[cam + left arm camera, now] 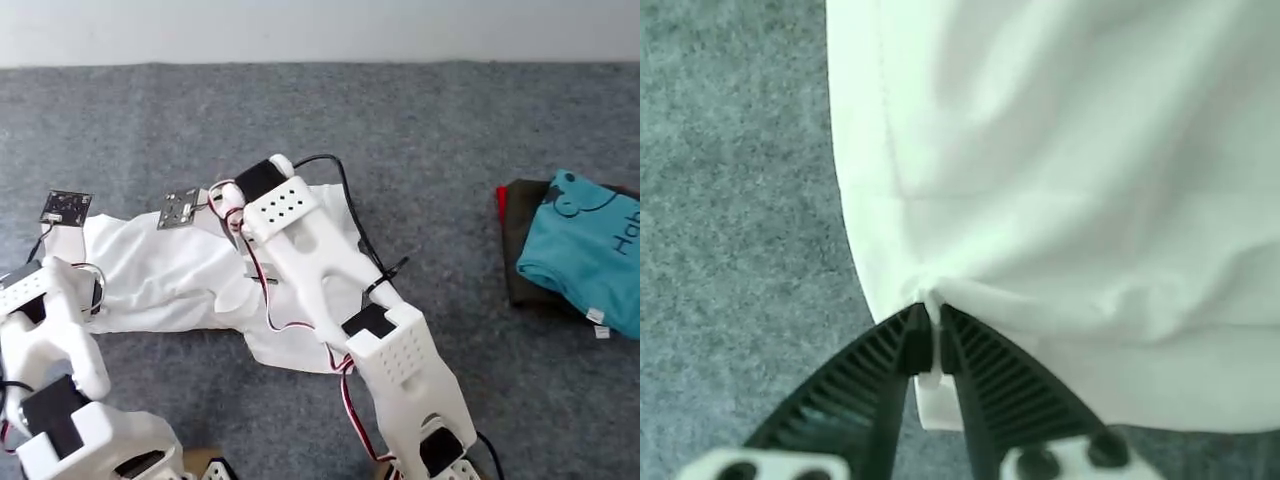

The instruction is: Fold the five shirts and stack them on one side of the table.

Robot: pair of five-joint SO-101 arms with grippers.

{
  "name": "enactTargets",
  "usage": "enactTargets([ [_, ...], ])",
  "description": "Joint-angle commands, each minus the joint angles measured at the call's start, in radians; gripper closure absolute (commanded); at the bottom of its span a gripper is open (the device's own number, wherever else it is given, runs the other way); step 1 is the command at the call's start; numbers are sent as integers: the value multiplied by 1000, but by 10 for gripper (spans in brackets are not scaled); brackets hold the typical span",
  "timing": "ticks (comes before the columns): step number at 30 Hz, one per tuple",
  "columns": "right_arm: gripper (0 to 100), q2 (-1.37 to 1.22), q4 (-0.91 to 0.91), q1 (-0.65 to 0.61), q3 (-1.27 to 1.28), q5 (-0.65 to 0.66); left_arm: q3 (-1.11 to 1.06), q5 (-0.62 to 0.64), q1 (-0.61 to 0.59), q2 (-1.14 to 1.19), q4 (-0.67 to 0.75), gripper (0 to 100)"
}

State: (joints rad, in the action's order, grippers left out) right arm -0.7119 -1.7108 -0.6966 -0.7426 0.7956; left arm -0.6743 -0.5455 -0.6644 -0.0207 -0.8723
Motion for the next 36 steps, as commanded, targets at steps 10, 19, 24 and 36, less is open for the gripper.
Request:
enactTargets([
  [10,988,277,-85,179,-35,15,15,107,41,-17,-32,988],
  [19,988,424,-85,320,69,18,243,196,72,-17,-293,988],
  [24,988,472,-84,328,147,18,263,189,54,-3,-301,988],
  [36,988,590,-76,295,508,104,56,98,-11,-15,-91,988],
])
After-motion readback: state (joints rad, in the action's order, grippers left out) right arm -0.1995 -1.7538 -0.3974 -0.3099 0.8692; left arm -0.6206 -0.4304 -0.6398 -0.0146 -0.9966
